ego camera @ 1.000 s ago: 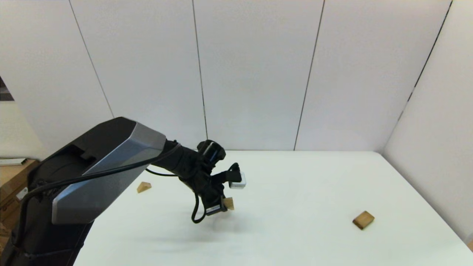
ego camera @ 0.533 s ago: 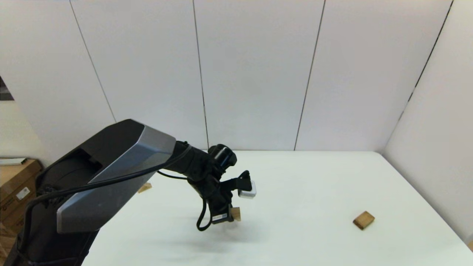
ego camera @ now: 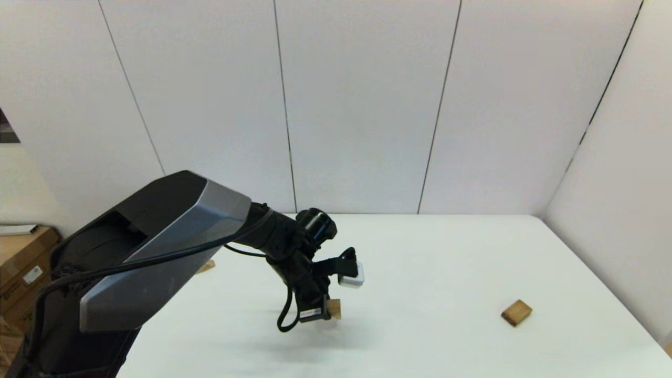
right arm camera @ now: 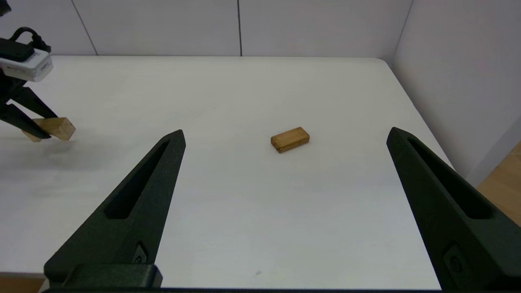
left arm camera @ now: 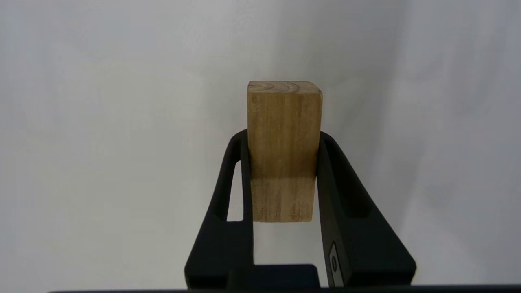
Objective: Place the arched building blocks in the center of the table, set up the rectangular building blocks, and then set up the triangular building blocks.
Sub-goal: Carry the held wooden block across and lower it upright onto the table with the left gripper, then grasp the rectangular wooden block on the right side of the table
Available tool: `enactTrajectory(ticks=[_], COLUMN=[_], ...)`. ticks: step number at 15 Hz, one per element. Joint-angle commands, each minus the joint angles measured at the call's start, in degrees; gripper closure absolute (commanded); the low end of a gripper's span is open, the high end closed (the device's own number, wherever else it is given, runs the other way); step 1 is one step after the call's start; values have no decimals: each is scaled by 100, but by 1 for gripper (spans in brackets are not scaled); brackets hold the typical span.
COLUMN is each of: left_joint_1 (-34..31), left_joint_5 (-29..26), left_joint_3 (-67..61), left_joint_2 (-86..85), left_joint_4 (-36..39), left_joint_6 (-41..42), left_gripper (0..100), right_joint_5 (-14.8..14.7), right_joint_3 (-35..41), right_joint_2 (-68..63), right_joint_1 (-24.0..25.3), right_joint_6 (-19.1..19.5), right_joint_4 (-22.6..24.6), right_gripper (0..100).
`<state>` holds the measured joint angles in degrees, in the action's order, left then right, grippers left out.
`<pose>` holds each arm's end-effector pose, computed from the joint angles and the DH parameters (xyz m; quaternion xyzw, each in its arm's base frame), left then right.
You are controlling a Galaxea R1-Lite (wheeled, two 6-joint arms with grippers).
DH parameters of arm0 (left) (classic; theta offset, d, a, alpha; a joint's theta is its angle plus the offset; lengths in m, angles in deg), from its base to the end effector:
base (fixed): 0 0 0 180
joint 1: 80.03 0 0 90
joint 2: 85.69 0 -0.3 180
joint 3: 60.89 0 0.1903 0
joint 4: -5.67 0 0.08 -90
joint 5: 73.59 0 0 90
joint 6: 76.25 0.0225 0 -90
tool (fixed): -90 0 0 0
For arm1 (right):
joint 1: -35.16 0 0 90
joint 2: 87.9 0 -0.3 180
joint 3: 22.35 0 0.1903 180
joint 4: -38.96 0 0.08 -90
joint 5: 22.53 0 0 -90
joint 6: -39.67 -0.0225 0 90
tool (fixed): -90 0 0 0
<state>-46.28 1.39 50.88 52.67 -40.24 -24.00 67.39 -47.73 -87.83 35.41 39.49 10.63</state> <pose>0.3501 -0.2409 0.0171 0.4098 0.3772 -0.5558 0.6171 -0.0258 -0.0001 0.0763 0.0015 0.0251 0.0014 0.9997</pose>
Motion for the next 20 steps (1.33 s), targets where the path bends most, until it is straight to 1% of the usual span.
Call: enactTrajectory(ticks=[1, 13, 14, 20], left_joint_1=[8, -1, -1, -27], left_joint_5=[-10, -10, -10, -19], left_joint_3=[-6, 20, 20, 161], left_joint_2=[173, 244, 235, 156], left_joint_4=[4, 22, 4, 57], left_joint_6=[31, 31, 31, 5], left_gripper=[100, 100, 0, 0], right_joint_5=[-1, -1, -1, -1], right_joint_3=[-1, -1, -1, -1], right_joint_2=[1, 1, 1, 1], right_joint_1=[2, 2, 2, 2], right_joint_6=[1, 1, 1, 1], right_joint_4=[-5, -5, -5, -5], right_gripper=[0, 0, 0, 0])
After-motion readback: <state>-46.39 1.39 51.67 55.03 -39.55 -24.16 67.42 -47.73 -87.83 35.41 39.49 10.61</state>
